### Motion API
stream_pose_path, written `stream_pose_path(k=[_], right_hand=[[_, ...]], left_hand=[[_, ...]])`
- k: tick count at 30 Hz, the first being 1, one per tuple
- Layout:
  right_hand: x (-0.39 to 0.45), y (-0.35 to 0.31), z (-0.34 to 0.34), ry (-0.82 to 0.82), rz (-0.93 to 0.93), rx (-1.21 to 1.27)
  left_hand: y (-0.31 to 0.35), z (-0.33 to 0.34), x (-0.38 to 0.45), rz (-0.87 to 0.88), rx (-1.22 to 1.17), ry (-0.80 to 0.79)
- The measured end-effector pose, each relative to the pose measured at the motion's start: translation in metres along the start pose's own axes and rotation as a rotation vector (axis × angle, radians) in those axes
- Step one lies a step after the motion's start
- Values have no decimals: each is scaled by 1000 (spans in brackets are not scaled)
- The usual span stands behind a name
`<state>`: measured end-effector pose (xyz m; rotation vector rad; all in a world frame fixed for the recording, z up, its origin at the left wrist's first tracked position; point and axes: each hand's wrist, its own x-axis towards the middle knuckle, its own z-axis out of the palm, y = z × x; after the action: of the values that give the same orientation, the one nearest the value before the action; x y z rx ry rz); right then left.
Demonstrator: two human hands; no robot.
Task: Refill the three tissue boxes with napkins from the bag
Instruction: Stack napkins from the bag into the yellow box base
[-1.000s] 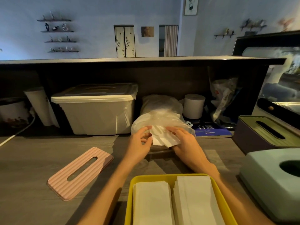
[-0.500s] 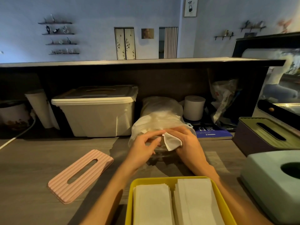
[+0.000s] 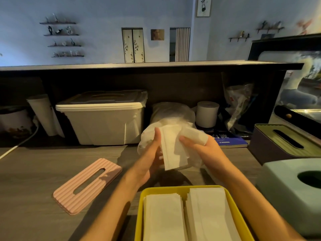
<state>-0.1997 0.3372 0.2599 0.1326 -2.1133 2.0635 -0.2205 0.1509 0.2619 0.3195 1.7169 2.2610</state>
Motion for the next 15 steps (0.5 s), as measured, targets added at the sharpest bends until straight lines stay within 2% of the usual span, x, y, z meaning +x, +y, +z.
stream_pose_path(k=[2,6,11,15], right_hand=[[0,4,4,-14,-33,-65],[6,15,5,41,-128,-318],[4,7,-7,106,-28,-350],[2,-1,-18,135,-107,-311]], left_hand=[[-6,5,-2,-103,-149,-79],[-17,13,5,-127,-154,-4],[-15,5,11,-153,-247,25],[-14,1,9,-149,-288,62]])
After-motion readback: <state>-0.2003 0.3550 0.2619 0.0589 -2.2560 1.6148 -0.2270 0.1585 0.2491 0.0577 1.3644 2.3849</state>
